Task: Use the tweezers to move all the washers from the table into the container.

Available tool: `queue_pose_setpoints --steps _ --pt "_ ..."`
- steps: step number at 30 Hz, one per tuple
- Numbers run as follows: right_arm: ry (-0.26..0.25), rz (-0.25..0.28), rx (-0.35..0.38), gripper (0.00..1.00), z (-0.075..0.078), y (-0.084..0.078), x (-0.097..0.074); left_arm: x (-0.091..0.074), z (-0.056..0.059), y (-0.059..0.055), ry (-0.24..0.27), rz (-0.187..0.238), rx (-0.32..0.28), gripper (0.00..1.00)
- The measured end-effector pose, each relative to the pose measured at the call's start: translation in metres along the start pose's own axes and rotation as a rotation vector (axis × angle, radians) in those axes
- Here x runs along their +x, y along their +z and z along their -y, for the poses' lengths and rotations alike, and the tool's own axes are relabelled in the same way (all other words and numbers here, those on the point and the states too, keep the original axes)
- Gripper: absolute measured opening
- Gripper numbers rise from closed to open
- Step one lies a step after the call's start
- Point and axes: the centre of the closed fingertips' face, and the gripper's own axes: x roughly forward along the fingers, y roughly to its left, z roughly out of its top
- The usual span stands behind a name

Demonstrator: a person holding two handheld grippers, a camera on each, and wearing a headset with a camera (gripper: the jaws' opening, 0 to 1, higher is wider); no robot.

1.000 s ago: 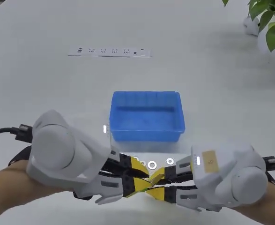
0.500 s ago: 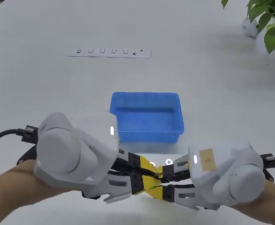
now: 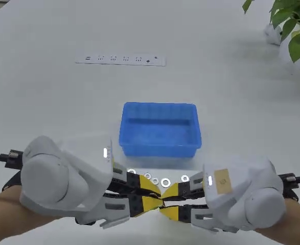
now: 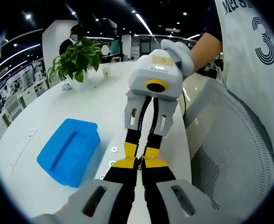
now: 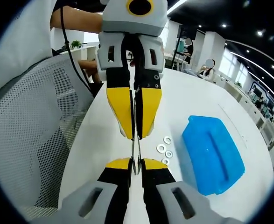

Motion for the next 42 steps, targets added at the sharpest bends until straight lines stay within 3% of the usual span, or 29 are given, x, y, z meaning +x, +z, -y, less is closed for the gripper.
queue_pose_setpoints --steps 13,17,23,28,30,32,37,39,42 --pt "0.043 -0.019 -0.029 0.11 0.0 0.001 0.003 0.002 0.001 0.005 -0.009 -0.003 0.016 0.07" --pt "0.03 -0.031 -0.067 0.08 0.001 0.002 0.006 -0.001 -0.001 0.002 -0.003 -0.013 0.008 0.07" --pt "0.033 -0.005 -0.053 0.08 0.004 0.011 0.011 -0.011 -0.001 0.002 0.002 -0.014 0.002 0.07" --pt "0.029 0.03 -0.066 0.08 0.01 0.025 0.021 -0.025 -0.009 -0.001 0.038 -0.021 -0.003 0.07" --pt "0.021 0.048 -0.055 0.08 0.014 0.031 0.022 -0.03 -0.013 0.0 0.053 -0.009 -0.011 0.08" --pt "0.003 0.079 -0.036 0.08 0.019 0.037 0.023 -0.032 -0.017 0.01 0.067 0.057 -0.03 0.08" --pt "-0.034 0.052 -0.053 0.08 0.031 0.035 0.028 -0.036 -0.029 0.003 0.109 0.034 -0.014 0.08" --pt "-0.052 0.05 -0.054 0.08 0.036 0.035 0.028 -0.036 -0.031 0.007 0.106 0.067 -0.044 0.08" --pt "-0.068 0.026 -0.066 0.08 0.039 0.033 0.03 -0.035 -0.036 0.004 0.114 0.076 -0.058 0.08"
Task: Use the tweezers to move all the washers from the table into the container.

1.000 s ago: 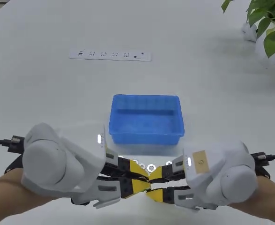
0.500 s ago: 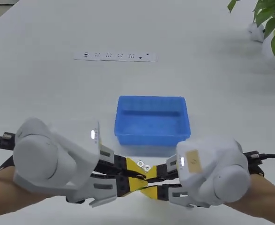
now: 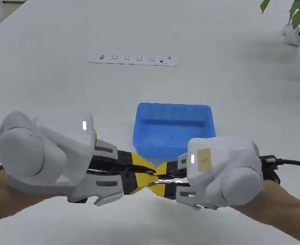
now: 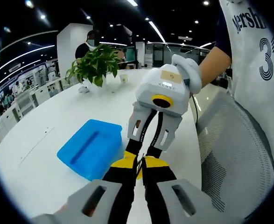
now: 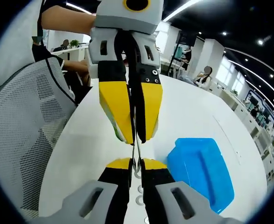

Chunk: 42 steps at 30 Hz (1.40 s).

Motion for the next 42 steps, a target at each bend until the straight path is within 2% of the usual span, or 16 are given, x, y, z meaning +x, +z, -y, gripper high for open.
queue_pose_setpoints --steps 5,8,12,25,34,40,42 --pt "0.003 -0.006 0.026 0.08 0.001 -0.003 0.002 0.002 -0.001 -0.002 0.0 -0.001 -0.005 0.08" --pt "0.01 -0.013 0.017 0.09 0.0 -0.005 0.003 0.003 -0.002 -0.004 0.001 -0.003 -0.004 0.08" --pt "0.025 -0.007 0.046 0.1 -0.001 -0.005 0.004 0.003 -0.002 -0.004 0.003 -0.004 0.001 0.08" --pt "0.028 -0.006 0.073 0.12 0.001 -0.008 0.008 0.006 -0.003 -0.008 0.004 -0.017 -0.009 0.07" --pt "0.031 -0.013 0.106 0.12 0.003 -0.009 0.009 0.008 -0.011 -0.009 0.014 -0.013 -0.037 0.07" --pt "0.03 -0.027 0.122 0.13 0.004 -0.011 0.01 0.008 -0.014 -0.01 -0.003 -0.016 -0.068 0.07" --pt "0.034 -0.016 0.124 0.14 0.004 -0.009 0.009 0.008 -0.016 -0.011 -0.007 -0.018 -0.077 0.07"
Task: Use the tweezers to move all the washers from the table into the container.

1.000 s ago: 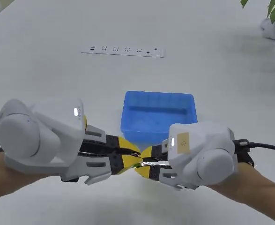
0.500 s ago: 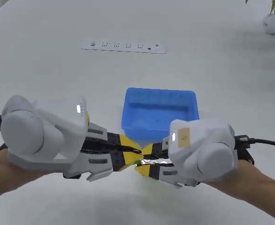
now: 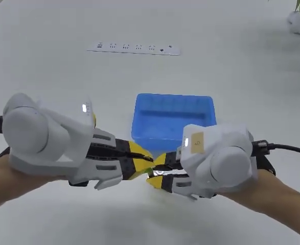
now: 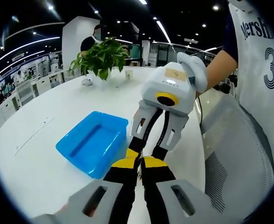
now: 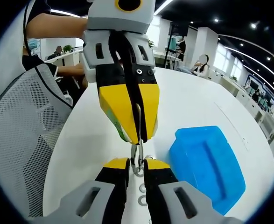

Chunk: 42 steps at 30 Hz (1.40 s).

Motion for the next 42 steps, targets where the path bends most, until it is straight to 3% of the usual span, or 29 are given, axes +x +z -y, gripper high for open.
queue_pose_setpoints --steps 3,12,18,26,36,38,42 --pt "0.019 0.02 0.008 0.16 -0.002 0.003 0.0 0.0 0.0 -0.001 -0.014 -0.01 -0.01 0.07" --pt "0.02 -0.014 0.005 0.12 0.001 -0.001 0.001 0.002 -0.003 -0.002 -0.052 -0.037 -0.032 0.07" --pt "0.021 0.002 0.028 0.12 0.003 0.001 0.001 0.004 -0.007 -0.002 -0.079 -0.053 -0.049 0.07" --pt "0.024 0.001 0.047 0.11 0.001 -0.001 0.001 0.007 -0.001 -0.004 -0.121 -0.08 -0.074 0.08" --pt "0.004 -0.001 0.034 0.09 -0.001 -0.001 0.001 0.005 0.004 -0.008 -0.118 -0.093 -0.07 0.09" --pt "0.006 -0.001 0.043 0.09 -0.001 -0.001 0.001 0.004 0.004 -0.007 -0.101 -0.099 -0.016 0.09" --pt "0.005 -0.001 0.029 0.1 -0.004 0.0 -0.001 0.002 0.007 -0.007 -0.105 -0.096 -0.031 0.09"
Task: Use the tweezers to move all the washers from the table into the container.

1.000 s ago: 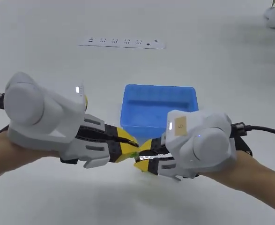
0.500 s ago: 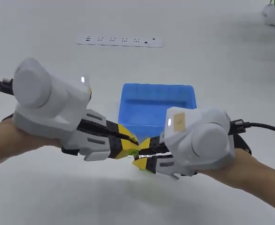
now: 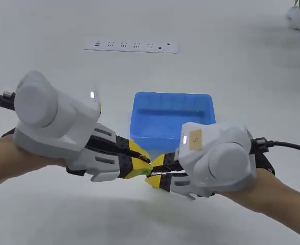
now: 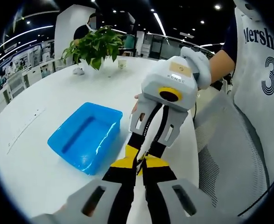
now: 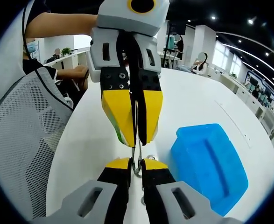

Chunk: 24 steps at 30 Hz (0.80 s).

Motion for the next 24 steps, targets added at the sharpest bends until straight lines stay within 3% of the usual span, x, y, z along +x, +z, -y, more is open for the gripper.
queue_pose_setpoints --steps 5,10,18,20,24 --pt "0.012 0.026 0.0 0.1 -0.004 0.01 -0.008 -0.009 0.006 0.008 -0.013 0.008 -0.005 0.09" --pt "-0.006 0.037 -0.042 0.1 0.003 0.023 -0.022 -0.018 0.006 0.025 -0.004 0.025 0.035 0.09" --pt "-0.077 0.053 -0.136 0.1 0.037 0.047 -0.045 -0.029 -0.011 0.064 0.036 0.079 0.115 0.09" --pt "-0.095 0.087 -0.078 0.1 0.047 0.05 -0.051 -0.031 -0.019 0.074 0.044 0.088 0.125 0.09" --pt "-0.139 0.098 -0.086 0.1 0.063 0.054 -0.061 -0.029 -0.029 0.091 0.045 0.108 0.163 0.09"
